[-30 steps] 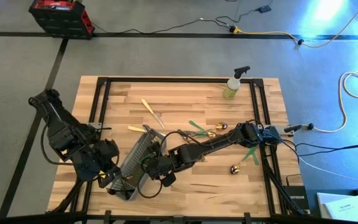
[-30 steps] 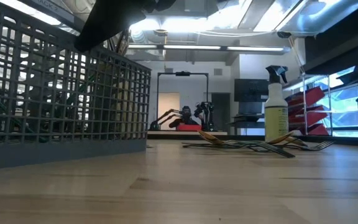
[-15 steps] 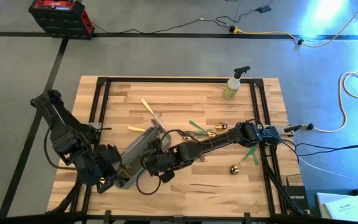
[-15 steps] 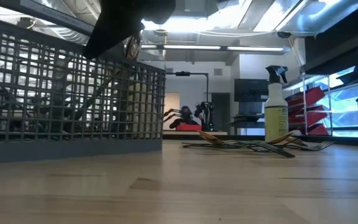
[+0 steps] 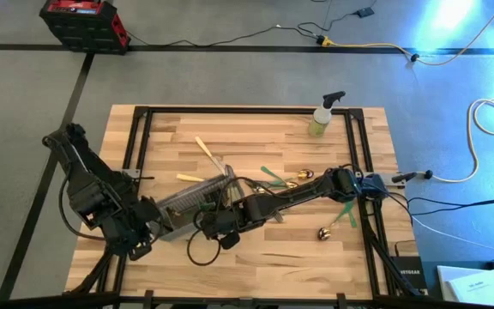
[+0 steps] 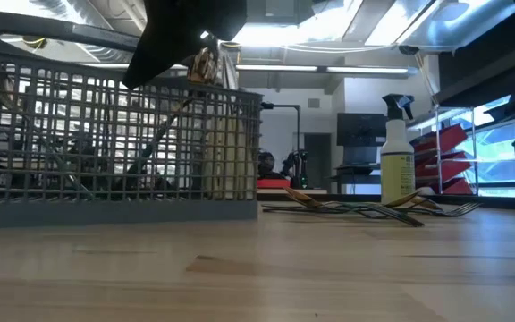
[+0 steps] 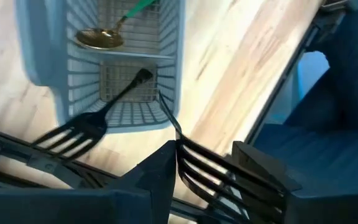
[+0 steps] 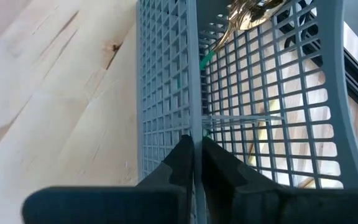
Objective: Sort silverware
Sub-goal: Put the fork into the silverware tray, then put the spoon into the silverware tray
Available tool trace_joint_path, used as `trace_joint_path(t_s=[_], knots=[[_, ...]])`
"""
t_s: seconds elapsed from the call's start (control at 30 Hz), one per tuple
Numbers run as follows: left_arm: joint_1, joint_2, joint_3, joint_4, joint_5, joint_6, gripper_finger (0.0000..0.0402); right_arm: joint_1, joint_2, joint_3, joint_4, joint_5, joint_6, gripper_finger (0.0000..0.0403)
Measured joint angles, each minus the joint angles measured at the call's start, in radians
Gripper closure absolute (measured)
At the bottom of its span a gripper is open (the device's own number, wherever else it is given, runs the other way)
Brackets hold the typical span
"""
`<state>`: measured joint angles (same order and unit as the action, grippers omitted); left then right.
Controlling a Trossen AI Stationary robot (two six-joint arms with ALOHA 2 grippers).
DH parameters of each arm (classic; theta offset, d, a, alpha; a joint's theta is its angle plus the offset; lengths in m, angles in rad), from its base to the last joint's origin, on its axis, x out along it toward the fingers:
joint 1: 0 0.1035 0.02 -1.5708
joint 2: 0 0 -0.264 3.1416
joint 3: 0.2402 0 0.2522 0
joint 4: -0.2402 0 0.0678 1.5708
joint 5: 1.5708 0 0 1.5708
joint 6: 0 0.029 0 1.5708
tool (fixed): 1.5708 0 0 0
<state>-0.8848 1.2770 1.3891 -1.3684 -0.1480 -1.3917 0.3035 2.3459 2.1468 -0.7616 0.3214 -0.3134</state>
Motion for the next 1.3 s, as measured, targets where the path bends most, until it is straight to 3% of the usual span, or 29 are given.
trace_joint_path(t_s=[0.53, 0.77, 0.9, 1.1, 1.3], knots=[[0.0, -0.037, 0.002, -0.009, -0.036, -0.011, 0.0261, 0.002, 0.0, 0.0, 0.002, -0.011, 0.003, 0.0394], [-0.036, -0.12, 0.087, 0.017, -0.271, 0.05, 0.0261, 0.003, 0.002, 0.0, 0.006, 0.027, 0.003, 0.0393], [-0.087, -0.153, 0.12, 0.124, -0.4, 0.162, 0.0261, 0.004, 0.0, 0.0, 0.009, 0.036, 0.047, 0.0388], [-0.146, -0.137, 0.119, 0.218, -0.499, 0.254, 0.0261, 0.01, -0.008, -0.002, -0.006, 0.006, 0.074, 0.0308], [-0.204, -0.06, 0.1, 0.315, -0.607, 0.376, 0.0261, 0.027, -0.014, -0.003, -0.001, 0.092, 0.068, 0.0192]])
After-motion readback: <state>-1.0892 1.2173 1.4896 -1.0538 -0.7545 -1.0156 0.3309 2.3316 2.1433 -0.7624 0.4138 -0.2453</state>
